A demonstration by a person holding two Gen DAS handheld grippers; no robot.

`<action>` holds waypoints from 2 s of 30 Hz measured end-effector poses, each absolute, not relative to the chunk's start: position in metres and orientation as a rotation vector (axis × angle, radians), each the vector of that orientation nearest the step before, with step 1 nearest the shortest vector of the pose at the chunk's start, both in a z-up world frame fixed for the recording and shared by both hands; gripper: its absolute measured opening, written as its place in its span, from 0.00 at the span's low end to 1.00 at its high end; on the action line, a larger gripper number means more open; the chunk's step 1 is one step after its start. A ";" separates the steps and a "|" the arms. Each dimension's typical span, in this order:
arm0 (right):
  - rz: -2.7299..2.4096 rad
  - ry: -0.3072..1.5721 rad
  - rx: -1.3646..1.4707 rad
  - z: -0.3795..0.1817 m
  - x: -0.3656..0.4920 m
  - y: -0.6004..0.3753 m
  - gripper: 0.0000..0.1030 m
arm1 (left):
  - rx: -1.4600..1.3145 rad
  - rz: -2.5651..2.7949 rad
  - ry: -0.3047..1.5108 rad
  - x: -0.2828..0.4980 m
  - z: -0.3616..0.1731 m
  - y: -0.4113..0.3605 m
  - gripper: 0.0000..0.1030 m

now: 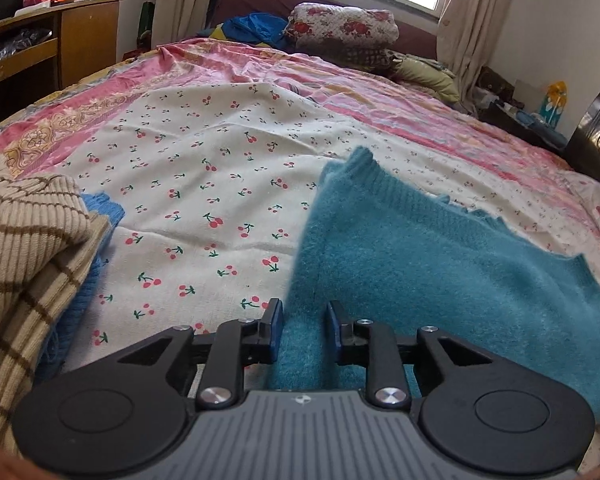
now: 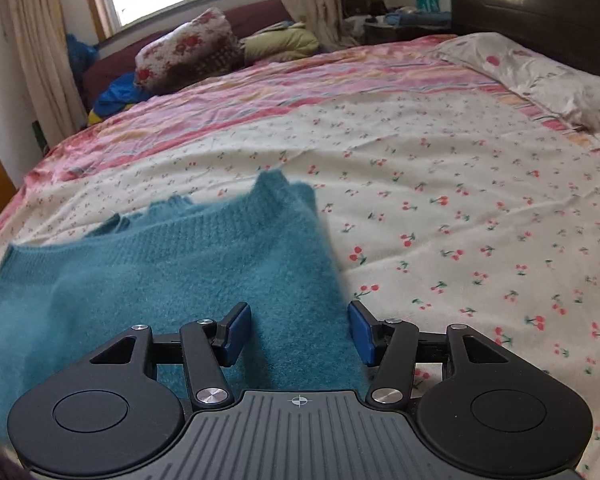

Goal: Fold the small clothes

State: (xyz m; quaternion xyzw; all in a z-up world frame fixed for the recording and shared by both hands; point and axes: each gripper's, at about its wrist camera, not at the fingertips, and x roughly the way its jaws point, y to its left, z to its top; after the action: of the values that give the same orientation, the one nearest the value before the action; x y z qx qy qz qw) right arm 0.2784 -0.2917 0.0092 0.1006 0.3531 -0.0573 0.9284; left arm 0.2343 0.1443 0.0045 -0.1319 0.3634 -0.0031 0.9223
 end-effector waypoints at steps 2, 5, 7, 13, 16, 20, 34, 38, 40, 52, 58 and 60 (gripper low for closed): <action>-0.119 0.684 0.175 0.019 0.268 -0.287 0.50 | -0.290 -0.016 0.738 0.228 0.006 0.147 0.31; -0.103 0.649 0.124 0.032 0.258 -0.276 0.50 | -0.313 -0.029 0.732 0.219 0.006 0.150 0.34; -0.073 0.652 0.113 0.038 0.257 -0.265 0.50 | -0.319 -0.036 0.723 0.213 0.006 0.150 0.36; 0.036 0.701 0.058 0.032 0.267 -0.213 0.50 | -0.285 -0.070 0.722 0.207 0.003 0.152 0.45; 0.085 0.761 0.028 0.020 0.277 -0.186 0.50 | -0.297 -0.087 0.733 0.207 -0.003 0.157 0.46; 0.074 0.785 -0.026 0.014 0.286 -0.158 0.54 | -0.343 -0.118 0.745 0.209 -0.008 0.166 0.47; 0.275 0.801 -0.027 0.035 0.322 -0.068 0.52 | -0.488 -0.184 0.789 0.216 -0.026 0.179 0.55; 0.319 0.820 -0.030 0.039 0.333 -0.048 0.52 | -0.517 -0.197 0.786 0.218 -0.027 0.183 0.58; 0.334 0.830 -0.031 0.037 0.338 -0.039 0.53 | -0.528 -0.200 0.787 0.219 -0.029 0.185 0.60; 0.328 0.892 0.002 0.017 0.350 -0.039 0.53 | -0.640 -0.324 0.798 0.250 -0.037 0.196 0.65; 0.346 0.894 0.025 0.019 0.357 -0.040 0.53 | -0.675 -0.444 0.809 0.258 -0.040 0.183 0.74; 0.350 0.897 0.028 0.018 0.361 -0.038 0.53 | -0.700 -0.459 0.805 0.262 -0.044 0.184 0.74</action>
State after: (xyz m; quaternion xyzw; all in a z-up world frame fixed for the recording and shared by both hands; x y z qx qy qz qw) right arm 0.3609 -0.0377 0.0182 0.0135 0.4313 0.1681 0.8863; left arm 0.2617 0.1837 -0.0442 -0.3307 0.3804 -0.2166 0.8360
